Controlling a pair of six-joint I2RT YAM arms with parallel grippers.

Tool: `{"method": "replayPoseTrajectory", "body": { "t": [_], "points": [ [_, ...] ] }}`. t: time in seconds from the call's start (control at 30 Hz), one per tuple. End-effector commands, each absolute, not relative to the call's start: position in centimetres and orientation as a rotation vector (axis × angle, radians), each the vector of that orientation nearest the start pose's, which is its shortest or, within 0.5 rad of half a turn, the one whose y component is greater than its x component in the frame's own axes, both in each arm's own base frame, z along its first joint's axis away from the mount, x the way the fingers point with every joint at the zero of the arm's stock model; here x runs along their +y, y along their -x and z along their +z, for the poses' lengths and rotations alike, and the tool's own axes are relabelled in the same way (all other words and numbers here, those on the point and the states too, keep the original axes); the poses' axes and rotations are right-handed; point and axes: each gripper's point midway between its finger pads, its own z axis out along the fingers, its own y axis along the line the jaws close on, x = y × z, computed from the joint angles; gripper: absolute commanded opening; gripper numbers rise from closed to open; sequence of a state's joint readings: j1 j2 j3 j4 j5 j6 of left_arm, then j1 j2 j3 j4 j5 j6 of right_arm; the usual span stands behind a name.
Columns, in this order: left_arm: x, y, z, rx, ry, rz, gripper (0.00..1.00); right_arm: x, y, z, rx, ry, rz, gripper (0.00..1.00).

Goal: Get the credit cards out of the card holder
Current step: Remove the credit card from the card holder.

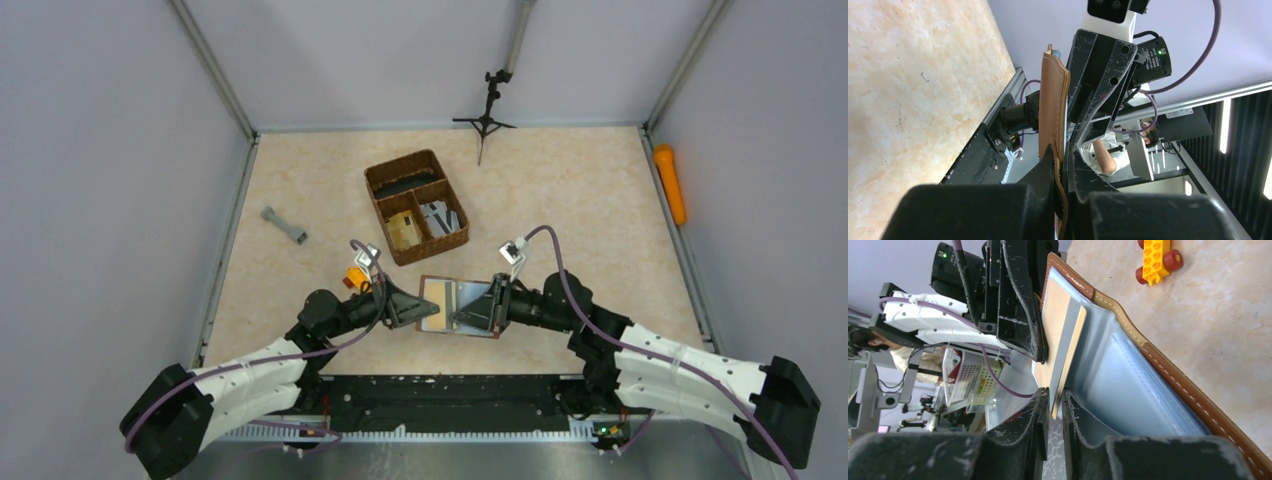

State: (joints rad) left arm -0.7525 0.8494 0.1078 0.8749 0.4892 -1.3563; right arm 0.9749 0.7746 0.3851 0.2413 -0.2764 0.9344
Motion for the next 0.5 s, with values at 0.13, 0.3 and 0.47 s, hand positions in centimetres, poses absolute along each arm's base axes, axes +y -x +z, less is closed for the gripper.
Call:
{"method": "replayPoseTrajectory", "body": {
  "t": [0.13, 0.3, 0.47],
  "points": [
    [-27.5, -11.4, 22.4, 1.754, -0.019, -2.024, 0.05, 30.4, -10.5, 23.1, 1.886, 0.284, 1.671, 0.03],
    [-27.3, -11.6, 22.0, 1.765, -0.001, -1.991, 0.22, 29.3, -11.6, 21.8, 1.939, 0.217, 1.58, 0.0],
    [-26.7, -11.6, 22.1, 1.736, 0.015, -1.976, 0.11, 28.6, -11.9, 21.2, 1.956, 0.208, 1.551, 0.0]
  ]
}}
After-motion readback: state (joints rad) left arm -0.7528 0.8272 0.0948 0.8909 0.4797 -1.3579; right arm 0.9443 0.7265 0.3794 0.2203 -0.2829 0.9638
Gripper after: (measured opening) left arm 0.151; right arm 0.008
